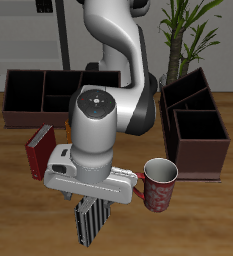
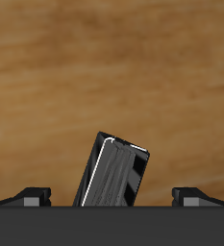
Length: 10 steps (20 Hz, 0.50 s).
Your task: Place the striped book into the left desk caddy's back compartment
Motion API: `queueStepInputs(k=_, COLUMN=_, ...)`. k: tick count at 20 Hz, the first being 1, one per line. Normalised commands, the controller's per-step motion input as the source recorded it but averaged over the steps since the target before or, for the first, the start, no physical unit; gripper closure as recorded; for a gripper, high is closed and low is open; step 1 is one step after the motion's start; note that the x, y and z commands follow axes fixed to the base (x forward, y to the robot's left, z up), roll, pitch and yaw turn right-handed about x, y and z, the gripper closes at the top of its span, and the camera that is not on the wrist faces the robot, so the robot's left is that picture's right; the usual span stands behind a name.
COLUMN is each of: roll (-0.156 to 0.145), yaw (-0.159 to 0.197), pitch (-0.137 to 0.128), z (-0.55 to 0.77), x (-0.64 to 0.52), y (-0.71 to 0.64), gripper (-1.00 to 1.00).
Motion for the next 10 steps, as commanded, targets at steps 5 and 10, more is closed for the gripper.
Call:
queueStepInputs(k=5, roll=-0.014, yaw=-0.016, pitch=0.025, z=-0.17, x=-0.04, y=-0.05, gripper=1.0)
queueStepInputs(k=10, roll=-0.003, yaw=-0.023, pitch=0.012, z=-0.02, x=-0.01, y=-0.07, gripper=1.0)
